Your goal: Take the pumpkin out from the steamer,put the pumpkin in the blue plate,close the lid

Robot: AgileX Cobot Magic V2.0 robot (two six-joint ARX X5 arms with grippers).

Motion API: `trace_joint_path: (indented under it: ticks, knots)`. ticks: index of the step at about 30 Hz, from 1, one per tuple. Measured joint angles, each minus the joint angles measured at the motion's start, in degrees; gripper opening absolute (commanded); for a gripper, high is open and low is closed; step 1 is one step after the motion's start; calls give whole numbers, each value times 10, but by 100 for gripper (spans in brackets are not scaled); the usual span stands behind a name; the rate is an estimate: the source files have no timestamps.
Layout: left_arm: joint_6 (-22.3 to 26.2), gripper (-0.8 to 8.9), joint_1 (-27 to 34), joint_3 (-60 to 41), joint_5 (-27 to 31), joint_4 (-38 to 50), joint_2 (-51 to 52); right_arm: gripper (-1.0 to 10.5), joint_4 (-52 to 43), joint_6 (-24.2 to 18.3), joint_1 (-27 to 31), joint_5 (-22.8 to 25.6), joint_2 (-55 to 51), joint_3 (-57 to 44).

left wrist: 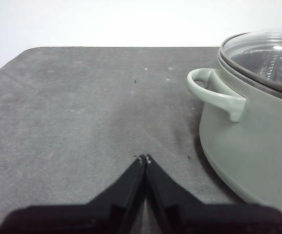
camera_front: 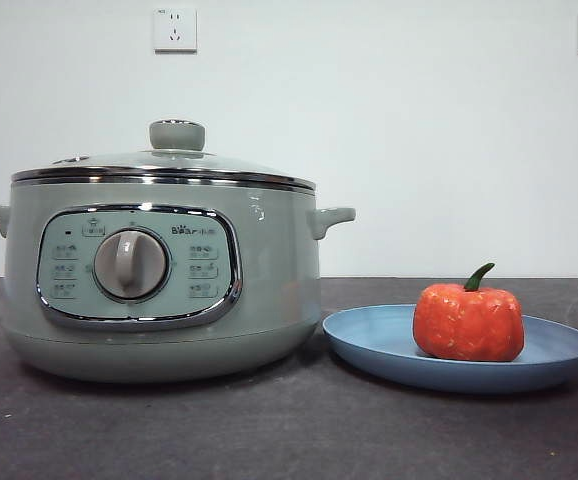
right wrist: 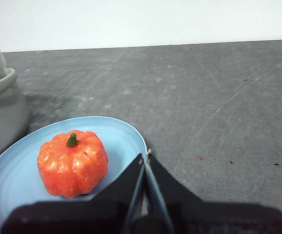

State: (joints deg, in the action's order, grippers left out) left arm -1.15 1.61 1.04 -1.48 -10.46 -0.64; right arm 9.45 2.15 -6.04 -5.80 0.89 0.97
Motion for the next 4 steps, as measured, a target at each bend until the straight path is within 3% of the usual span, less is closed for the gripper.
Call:
trace_joint_path:
  ticks: [4]
  knots:
    - [0,-3,0,0,0,0,0,1,0,0,0,0,0,0]
